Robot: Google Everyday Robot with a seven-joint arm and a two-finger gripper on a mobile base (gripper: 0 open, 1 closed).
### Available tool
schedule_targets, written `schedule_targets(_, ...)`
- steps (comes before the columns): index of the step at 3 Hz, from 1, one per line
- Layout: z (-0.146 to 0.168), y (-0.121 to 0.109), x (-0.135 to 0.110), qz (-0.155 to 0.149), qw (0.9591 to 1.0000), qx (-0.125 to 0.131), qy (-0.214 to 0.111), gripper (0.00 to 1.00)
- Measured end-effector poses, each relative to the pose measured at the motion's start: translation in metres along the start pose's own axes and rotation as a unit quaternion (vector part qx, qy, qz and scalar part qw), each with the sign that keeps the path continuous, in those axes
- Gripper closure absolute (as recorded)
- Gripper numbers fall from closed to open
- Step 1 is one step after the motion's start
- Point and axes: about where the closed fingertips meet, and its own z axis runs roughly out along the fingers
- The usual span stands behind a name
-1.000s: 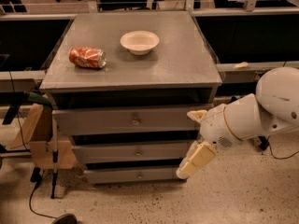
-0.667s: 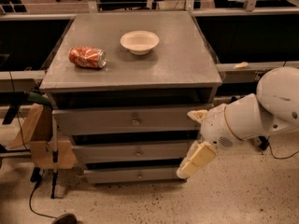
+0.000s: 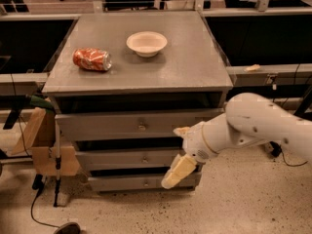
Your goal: Open middle drawer
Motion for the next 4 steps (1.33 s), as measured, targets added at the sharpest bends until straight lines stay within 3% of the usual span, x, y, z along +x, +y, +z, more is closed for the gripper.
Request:
schedule_targets(1,0.074,-0.017,0.030,0.026,0.9993,-0.028,0.002,0.00)
schedule_targets(2,0.149,-0.033,0.067,0.056,0.9963,-0.053,0.038,0.00)
schedule_targets(3,0.149,-0.033,0.067,0.056,0.9963,-0.053,0.038,0.00)
schedule_targets(4,0.157,-0.048,0.070,0.063,0.9972,-0.027,0.030,0.00)
